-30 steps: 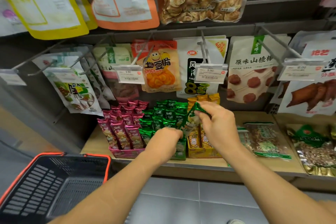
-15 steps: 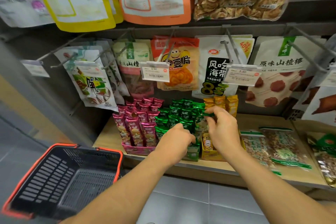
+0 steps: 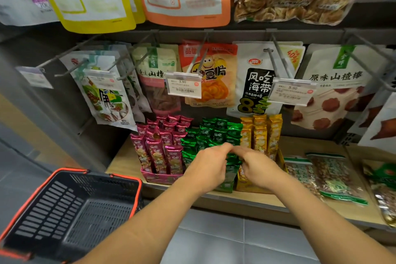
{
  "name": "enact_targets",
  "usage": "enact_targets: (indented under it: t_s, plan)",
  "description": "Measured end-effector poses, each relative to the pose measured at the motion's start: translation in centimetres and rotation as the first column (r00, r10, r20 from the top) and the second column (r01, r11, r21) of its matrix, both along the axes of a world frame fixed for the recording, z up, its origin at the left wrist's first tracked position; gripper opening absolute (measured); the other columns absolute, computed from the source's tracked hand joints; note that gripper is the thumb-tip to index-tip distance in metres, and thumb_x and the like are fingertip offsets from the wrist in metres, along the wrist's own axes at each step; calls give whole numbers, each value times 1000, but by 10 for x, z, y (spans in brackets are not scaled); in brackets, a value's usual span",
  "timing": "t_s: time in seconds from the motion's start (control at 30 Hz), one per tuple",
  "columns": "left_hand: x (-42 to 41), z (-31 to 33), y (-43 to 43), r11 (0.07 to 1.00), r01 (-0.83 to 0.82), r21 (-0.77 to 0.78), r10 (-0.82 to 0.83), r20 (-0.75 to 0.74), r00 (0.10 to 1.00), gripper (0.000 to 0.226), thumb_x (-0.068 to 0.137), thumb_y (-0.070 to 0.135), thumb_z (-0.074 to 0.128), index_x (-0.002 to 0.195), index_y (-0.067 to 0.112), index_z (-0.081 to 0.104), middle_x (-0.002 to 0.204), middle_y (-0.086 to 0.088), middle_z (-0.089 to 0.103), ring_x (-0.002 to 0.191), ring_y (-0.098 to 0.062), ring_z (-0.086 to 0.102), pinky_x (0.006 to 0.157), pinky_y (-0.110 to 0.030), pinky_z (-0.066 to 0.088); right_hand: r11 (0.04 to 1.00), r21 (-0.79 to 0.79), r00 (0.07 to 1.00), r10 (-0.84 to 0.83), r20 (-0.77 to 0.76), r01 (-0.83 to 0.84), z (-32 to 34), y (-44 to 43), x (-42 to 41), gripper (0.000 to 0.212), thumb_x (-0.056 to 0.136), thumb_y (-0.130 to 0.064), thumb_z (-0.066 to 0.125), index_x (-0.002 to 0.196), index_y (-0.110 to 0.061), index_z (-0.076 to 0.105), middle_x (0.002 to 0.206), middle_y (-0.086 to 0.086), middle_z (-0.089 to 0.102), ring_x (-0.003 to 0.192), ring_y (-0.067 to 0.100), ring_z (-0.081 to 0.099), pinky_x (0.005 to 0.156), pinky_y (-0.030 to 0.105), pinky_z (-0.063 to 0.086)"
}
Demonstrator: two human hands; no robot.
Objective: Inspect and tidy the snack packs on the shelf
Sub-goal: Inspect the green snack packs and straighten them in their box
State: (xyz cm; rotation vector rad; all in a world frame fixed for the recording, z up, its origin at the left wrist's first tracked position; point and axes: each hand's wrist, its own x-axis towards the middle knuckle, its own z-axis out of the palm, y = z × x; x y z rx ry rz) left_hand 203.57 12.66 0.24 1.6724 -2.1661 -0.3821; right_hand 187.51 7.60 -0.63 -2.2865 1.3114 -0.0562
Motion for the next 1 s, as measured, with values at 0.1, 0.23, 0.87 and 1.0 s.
enact_targets:
  t_s: [0.1,0.23,0.87,1.0]
  plan:
    - [-7,-1,-3,999,-48,-21,49,32,998,57,92,5,52,146,17,37,140,-5,42,114,-30,54,94,-42,48,989,149,989,-39,142,17,2,-4,-4,64,93,4,42,149,-24,29,148,8,44,134,23,44,107,34,40]
    - [-14,-3,-6,998,-24,-63,47,397,917,48,93,18,52,140,15,47,152,-4,36,131,-29,28,101,-45,30,946,233,861,-304,408,223,1,-4,0,34,95,2,44,119,-21,48,128,3,60,92,5,62,69,13,46]
    - [-6,-1,-17,994,36,106,-58,211,976,52,91,12,49,142,7,42,145,-8,47,130,-26,38,108,-40,38,871,-110,863,-444,242,478,-6,-44,24,21,91,-24,65,110,-19,73,120,4,66,110,23,60,91,28,45]
    - [-4,-2,-19,987,-26,156,11,97,995,52,91,14,49,143,11,45,146,-3,47,133,-21,35,110,-32,32,783,72,633,-549,545,618,0,-35,18,14,88,-16,70,99,-11,76,106,7,71,102,24,63,90,29,47]
